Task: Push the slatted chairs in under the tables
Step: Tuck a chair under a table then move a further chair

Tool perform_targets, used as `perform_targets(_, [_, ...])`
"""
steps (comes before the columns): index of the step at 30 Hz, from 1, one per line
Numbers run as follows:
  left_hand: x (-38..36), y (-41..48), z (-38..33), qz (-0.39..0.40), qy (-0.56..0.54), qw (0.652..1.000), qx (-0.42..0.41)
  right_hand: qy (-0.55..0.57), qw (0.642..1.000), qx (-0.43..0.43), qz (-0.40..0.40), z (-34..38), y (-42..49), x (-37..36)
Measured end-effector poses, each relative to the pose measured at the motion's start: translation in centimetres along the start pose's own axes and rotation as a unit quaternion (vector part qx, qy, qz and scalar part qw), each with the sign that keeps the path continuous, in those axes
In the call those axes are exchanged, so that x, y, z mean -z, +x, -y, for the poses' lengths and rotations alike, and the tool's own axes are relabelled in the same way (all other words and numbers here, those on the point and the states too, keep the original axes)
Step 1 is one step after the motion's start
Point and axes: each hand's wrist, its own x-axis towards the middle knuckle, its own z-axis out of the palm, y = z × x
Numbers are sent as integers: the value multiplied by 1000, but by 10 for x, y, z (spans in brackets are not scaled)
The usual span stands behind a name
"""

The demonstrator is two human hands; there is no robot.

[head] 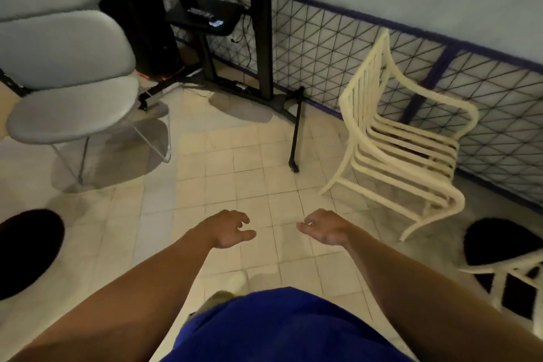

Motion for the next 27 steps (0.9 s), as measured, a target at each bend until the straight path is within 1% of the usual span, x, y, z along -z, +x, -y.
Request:
perform_targets(2, [41, 28, 10, 19, 34, 999, -20, 23, 999, -34, -12, 16, 18, 12])
perform_targets(5, [100, 62, 14, 41, 84, 994, -59, 76, 995, -54, -41, 34, 42, 29])
perform_targets(10, [189, 124, -9, 49, 152, 981, -113, 132, 984, -81, -94, 58, 72, 69])
perform_targets(13, [235, 169, -39, 45, 177, 972, -149, 147, 978, -91, -121, 62, 99, 106])
perform_targets(17, [291, 236, -90, 26, 188, 966, -176, 151, 971, -97, -160, 58, 142, 161])
perform_targets(22, [355, 287, -163, 24, 226, 946, -229, 184, 957, -106, -196, 59, 184, 246])
perform_targets(25, [397, 328, -205, -2, 251, 937, -243, 205, 943, -98, -244, 58, 202, 305])
perform_targets(27, [416, 348, -225, -2, 281, 924, -259, 215, 931, -104, -275, 58, 209, 333])
